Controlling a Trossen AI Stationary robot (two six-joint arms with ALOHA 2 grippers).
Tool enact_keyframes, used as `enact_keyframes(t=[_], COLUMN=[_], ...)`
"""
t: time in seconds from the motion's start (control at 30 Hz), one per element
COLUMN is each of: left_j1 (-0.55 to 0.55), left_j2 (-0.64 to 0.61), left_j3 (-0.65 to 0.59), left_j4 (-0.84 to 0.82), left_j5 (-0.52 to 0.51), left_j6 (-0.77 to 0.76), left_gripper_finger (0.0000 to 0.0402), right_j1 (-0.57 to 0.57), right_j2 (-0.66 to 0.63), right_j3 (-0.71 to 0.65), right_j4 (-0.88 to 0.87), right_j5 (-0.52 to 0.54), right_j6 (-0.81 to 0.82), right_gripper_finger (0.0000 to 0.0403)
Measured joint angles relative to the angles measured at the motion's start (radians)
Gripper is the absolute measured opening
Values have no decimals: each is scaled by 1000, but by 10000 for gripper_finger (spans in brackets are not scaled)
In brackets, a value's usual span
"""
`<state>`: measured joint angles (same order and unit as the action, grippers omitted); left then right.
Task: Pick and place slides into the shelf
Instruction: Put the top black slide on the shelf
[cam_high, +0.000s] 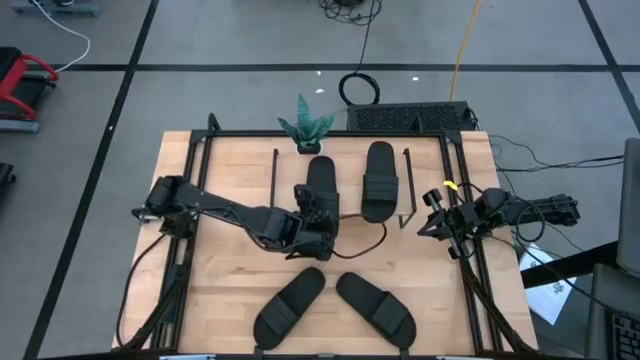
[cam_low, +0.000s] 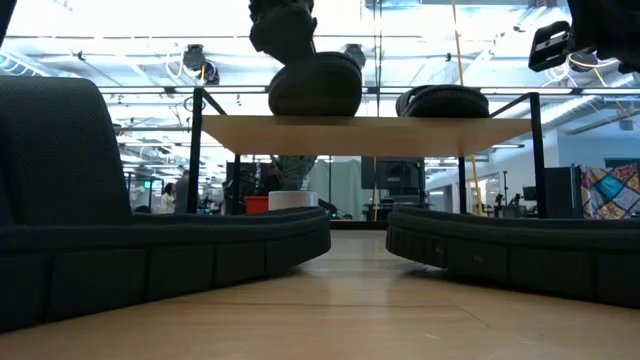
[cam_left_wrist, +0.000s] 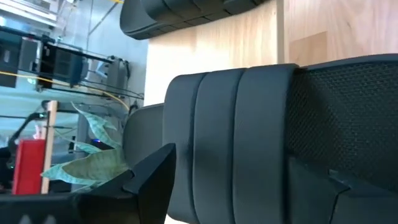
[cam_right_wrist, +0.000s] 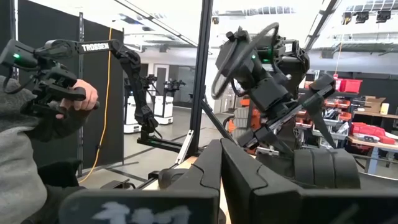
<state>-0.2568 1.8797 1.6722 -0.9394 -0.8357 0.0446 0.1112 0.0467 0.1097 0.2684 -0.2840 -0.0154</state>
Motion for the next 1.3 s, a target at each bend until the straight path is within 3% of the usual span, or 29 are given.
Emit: enact_keyframes(t=[0.13, 0.2, 0.3, 0.43, 0.5, 0.93, 1.07, 1.3], left_j1=[19, 19, 17, 5, -3, -34, -34, -31], left_j2=[0, 0, 0, 0, 0, 19, 66, 149], left_j3=[0, 0, 0, 1, 1, 1, 1, 0], left_j4=[1, 1, 1, 0, 0, 53, 134, 283], left_j5=[47, 42, 39, -5, -36, -330, -310, -379], left_j6=[13, 28, 32, 34, 53, 23, 93, 241], left_gripper_finger=[249, 228, 163, 43, 14, 3, 2, 2], right_j1=[0, 0, 0, 0, 0, 0, 0, 0], right_j2=[0, 0, 0, 0, 0, 0, 0, 0], right_j3=[0, 0, 0, 0, 0, 0, 0, 0], right_j4=[0, 0, -4, -4, -4, -4, -4, -4], right_j5=[-1, -1, -5, -5, -5, -6, -6, -6], right_j6=[0, 0, 0, 0, 0, 0, 0, 1], right_gripper_finger=[0, 0, 0, 0, 0, 0, 0, 0])
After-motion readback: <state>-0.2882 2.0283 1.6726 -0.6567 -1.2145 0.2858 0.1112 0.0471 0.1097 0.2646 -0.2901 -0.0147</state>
